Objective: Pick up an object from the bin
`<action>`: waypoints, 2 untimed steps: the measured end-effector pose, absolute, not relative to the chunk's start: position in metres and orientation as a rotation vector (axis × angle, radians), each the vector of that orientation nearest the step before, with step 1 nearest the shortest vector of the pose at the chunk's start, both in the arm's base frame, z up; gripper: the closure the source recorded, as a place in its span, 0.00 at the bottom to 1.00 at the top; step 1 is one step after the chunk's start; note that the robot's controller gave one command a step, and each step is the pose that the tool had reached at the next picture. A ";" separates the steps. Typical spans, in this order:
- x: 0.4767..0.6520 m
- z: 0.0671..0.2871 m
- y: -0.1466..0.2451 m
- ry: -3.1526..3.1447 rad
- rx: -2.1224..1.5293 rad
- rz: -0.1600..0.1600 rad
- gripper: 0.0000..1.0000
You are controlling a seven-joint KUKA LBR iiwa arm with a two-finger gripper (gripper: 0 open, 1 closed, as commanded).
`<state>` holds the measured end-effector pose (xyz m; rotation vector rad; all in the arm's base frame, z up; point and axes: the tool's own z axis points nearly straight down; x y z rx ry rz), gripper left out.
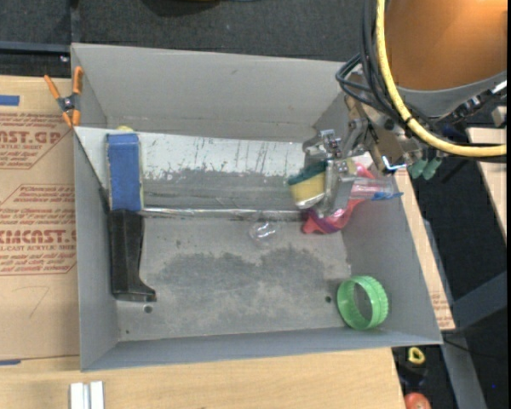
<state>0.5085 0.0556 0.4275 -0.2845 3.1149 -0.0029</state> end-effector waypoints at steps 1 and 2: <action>0.528 0.347 0.028 3.151 -0.041 0.003 0.00; 0.522 0.387 0.053 3.124 -0.212 0.001 0.00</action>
Offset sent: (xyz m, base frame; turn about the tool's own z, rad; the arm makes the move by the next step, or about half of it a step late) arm 0.0068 0.0159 -0.0158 -0.0011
